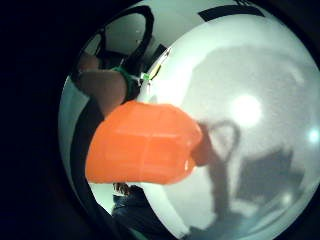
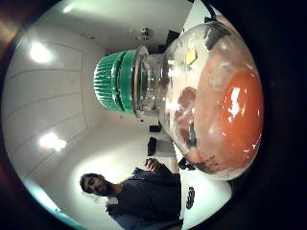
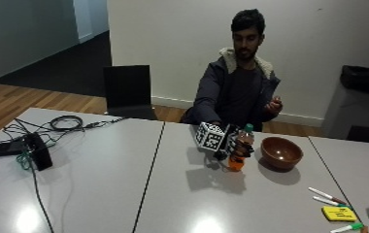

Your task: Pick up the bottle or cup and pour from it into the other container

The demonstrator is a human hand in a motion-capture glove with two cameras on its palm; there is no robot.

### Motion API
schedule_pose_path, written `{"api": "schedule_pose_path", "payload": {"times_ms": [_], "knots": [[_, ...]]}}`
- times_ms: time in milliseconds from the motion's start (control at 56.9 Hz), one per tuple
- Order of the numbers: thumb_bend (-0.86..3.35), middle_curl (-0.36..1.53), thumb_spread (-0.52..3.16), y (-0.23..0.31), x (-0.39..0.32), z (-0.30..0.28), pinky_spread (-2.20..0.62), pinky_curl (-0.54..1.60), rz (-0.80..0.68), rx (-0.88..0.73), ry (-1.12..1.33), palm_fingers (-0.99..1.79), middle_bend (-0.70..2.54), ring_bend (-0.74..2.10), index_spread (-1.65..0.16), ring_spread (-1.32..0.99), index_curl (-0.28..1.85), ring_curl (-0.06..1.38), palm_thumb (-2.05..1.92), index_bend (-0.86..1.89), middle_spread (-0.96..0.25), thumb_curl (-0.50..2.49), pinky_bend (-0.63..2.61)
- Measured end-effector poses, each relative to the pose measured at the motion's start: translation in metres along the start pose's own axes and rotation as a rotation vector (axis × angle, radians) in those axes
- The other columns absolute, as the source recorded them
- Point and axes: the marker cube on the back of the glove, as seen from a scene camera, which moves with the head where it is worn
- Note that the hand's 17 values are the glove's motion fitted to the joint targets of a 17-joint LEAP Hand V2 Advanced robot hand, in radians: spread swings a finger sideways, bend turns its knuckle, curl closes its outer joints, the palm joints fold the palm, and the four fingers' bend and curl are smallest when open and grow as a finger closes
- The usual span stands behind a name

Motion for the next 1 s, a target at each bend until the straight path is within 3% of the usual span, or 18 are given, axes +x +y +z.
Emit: {"api": "schedule_pose_path", "payload": {"times_ms": [158,281,352,475,1002], "knots": [[-0.03,0.4,0.69,0.018,-0.043,-0.01,0.18,0.3,-0.037,0.116,0.108,1.01,0.3,0.47,-0.32,-0.17,0.23,0.36,0.99,0.09,-0.28,0.49,0.41],[-0.02,0.41,0.69,0.017,-0.085,-0.014,0.19,0.3,-0.098,0.296,0.399,0.99,0.31,0.45,-0.31,-0.16,0.23,0.36,1.01,0.1,-0.28,0.51,0.39],[-0.03,0.41,0.69,0.037,-0.106,-0.006,0.19,0.3,-0.085,0.184,0.617,0.99,0.31,0.44,-0.31,-0.16,0.23,0.36,1.01,0.1,-0.28,0.51,0.38],[-0.03,0.42,0.69,0.04,-0.133,0.013,0.2,0.3,-0.14,0.198,0.903,0.98,0.3,0.43,-0.31,-0.16,0.23,0.37,1.02,0.1,-0.27,0.51,0.37],[-0.03,0.43,0.66,0.028,-0.162,0.123,0.21,0.31,-0.424,0.069,1.741,0.95,0.31,0.39,-0.32,-0.17,0.23,0.37,1.04,0.1,-0.28,0.52,0.34]]}}
